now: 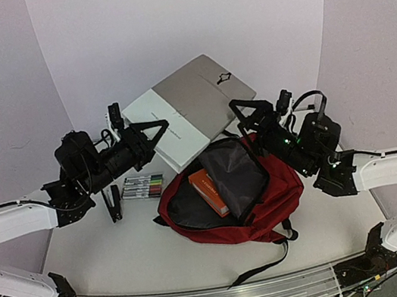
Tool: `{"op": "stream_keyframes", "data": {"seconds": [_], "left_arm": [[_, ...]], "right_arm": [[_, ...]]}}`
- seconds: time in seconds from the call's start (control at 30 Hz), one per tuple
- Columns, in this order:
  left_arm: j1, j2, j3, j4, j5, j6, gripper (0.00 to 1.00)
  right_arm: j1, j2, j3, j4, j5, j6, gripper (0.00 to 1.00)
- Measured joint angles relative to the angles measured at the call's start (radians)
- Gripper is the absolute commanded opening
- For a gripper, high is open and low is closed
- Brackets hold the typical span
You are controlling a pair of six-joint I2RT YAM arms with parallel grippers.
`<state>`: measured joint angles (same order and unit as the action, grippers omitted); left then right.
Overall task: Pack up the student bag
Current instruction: Pick up the book from the center of the board.
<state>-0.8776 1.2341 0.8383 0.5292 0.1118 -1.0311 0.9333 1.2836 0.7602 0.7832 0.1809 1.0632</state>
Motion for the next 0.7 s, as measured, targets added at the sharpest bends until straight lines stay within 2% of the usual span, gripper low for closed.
{"op": "stream_keyframes", "data": {"seconds": [0.13,0.27,0.37,0.53,0.7], "left_arm": [[0.126,-0.072,0.003,-0.151,0.015,-0.015,0.23],[0.274,-0.112,0.013,-0.283,0.064,-0.026,0.23],[0.373,-0.119,0.013,-0.364,0.151,-0.043,0.23],[0.509,-0.134,-0.007,-0.466,0.279,-0.064,0.23],[0.583,-0.205,-0.048,-0.592,0.354,-0.047,0.23]], "right_arm": [[0.0,-0.088,-0.017,-0.149,0.05,-0.04,0.94],[0.0,-0.141,0.004,-0.369,0.095,-0.124,0.86],[0.0,-0.128,0.068,-0.557,0.105,-0.202,0.84],[0.0,-0.027,0.217,-0.808,0.097,-0.325,0.84],[0.006,0.162,0.355,-0.974,0.069,-0.413,0.83]]}}
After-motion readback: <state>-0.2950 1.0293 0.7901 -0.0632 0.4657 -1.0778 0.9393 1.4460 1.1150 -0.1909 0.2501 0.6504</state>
